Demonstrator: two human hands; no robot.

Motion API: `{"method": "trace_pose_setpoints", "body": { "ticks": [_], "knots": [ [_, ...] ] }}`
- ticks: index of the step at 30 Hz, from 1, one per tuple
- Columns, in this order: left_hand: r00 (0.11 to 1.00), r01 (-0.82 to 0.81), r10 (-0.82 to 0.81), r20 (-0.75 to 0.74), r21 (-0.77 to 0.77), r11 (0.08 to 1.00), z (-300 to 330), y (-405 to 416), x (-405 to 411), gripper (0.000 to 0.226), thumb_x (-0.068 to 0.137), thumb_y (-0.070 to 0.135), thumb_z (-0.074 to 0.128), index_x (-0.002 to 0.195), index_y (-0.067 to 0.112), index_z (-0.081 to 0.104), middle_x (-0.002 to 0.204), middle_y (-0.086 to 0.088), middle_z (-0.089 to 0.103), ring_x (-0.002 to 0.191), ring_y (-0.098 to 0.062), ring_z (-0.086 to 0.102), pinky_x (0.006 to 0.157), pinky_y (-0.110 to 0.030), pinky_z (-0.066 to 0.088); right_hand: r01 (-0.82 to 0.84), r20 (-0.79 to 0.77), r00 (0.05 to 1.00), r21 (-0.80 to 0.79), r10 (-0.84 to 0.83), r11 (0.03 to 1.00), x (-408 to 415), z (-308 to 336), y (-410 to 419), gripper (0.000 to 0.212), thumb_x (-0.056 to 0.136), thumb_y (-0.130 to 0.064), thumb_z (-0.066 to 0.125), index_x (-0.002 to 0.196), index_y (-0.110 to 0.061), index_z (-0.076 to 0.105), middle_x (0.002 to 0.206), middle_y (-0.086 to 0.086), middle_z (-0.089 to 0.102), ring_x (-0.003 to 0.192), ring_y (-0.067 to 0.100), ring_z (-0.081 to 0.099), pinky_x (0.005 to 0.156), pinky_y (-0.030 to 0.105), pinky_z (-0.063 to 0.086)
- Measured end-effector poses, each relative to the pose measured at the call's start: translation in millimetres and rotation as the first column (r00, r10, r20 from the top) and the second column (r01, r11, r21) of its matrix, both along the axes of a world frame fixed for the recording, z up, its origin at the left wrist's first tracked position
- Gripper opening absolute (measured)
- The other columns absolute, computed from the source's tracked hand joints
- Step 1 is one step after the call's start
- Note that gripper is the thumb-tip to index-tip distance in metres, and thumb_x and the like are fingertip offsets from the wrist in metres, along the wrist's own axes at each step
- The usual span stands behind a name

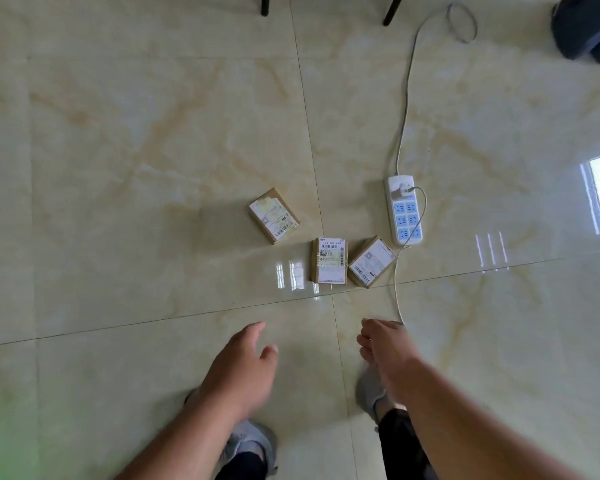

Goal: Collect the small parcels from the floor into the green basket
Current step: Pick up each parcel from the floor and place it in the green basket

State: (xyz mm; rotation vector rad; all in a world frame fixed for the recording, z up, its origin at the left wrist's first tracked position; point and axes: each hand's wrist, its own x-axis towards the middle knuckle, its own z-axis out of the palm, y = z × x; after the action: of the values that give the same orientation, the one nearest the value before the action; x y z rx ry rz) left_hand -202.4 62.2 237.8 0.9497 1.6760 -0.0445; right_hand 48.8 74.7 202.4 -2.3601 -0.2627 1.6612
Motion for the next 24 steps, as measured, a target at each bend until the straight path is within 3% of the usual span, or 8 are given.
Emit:
{"method": "trace_pose_setpoints", "body": {
  "ticks": [4,8,12,16,18,21,24],
  "knots": [
    [0.999,-0.042,0.041,-0.025,-0.063,0.997,-17.8,-10.8,45.8,0.053,0.1,0.035,0.05,0.152,0.027,0.042,0.154,0.007,0.048,0.139,-0.012,0.049,0.108,-0.029,0.039,-0.074,0.063,0.995,-0.035,0.077,0.997,40.0,-19.1,20.7,0.02,0.08,-0.019,0.061,0.061,-0.012,0.062,0.059,0.006,0.056,0.054,0.023,0.046,0.065,0.038,0.039],
    [0.991,-0.133,0.133,-0.013,-0.127,0.983,-37.5,-16.4,98.3,0.054,0.098,0.032,0.054,0.15,0.022,0.045,0.153,0.002,0.051,0.136,-0.014,0.052,0.114,-0.034,0.04,-0.204,0.071,0.976,-0.058,0.208,0.977,79.4,-45.1,47.4,0.017,0.071,-0.032,0.059,0.066,-0.016,0.062,0.073,0.01,0.06,0.07,0.027,0.055,0.073,0.046,0.051],
    [0.982,-0.185,0.186,0.0,-0.138,0.973,-66.0,3.0,145.1,0.051,0.1,0.025,0.056,0.149,0.016,0.047,0.151,-0.001,0.053,0.135,-0.014,0.053,0.114,-0.03,0.039,-0.254,0.031,0.966,-0.052,0.256,0.966,109.5,-83.0,65.4,0.014,0.063,-0.032,0.057,0.06,-0.019,0.061,0.066,0.009,0.049,0.068,0.028,0.045,0.067,0.041,0.038],
    [0.954,-0.297,0.298,-0.021,-0.148,0.943,-105.3,43.4,171.5,0.055,0.1,0.026,0.054,0.153,0.02,0.042,0.156,-0.001,0.047,0.141,-0.015,0.048,0.115,-0.031,0.037,-0.304,-0.016,0.953,-0.054,0.303,0.951,104.8,-101.0,87.3,0.013,0.075,-0.025,0.057,0.065,-0.017,0.057,0.069,0.005,0.054,0.069,0.025,0.052,0.069,0.044,0.046],
    [0.947,-0.322,0.318,-0.046,-0.136,0.937,-133.2,65.3,177.5,0.058,0.099,0.026,0.053,0.155,0.022,0.037,0.159,-0.002,0.042,0.144,-0.017,0.043,0.115,-0.032,0.035,-0.328,-0.065,0.943,-0.032,0.326,0.944,96.8,-121.4,94.9,0.012,0.081,-0.02,0.053,0.069,-0.019,0.053,0.068,0.002,0.051,0.064,0.023,0.049,0.063,0.041,0.043],
    [0.944,-0.323,0.314,-0.098,-0.1,0.941,-184.2,93.7,182.3,0.066,0.099,0.029,0.053,0.159,0.021,0.028,0.165,-0.003,0.032,0.149,-0.021,0.035,0.119,-0.034,0.03,-0.435,-0.087,0.896,0.019,0.435,0.9,81.7,-170.6,99.2,0.013,0.088,-0.019,0.051,0.089,-0.021,0.063,0.085,0.002,0.061,0.083,0.026,0.058,0.073,0.038,0.047],
    [0.948,-0.307,0.296,-0.117,-0.093,0.947,-231.8,109.9,183.3,0.071,0.098,0.03,0.053,0.161,0.019,0.023,0.167,-0.003,0.026,0.152,-0.023,0.03,0.12,-0.033,0.027,-0.49,-0.085,0.868,0.012,0.489,0.872,63.0,-213.0,95.4,0.046,0.084,-0.031,0.048,0.127,-0.022,0.062,0.122,0.004,0.068,0.107,0.028,0.064,0.093,0.04,0.053]
  ]
}}
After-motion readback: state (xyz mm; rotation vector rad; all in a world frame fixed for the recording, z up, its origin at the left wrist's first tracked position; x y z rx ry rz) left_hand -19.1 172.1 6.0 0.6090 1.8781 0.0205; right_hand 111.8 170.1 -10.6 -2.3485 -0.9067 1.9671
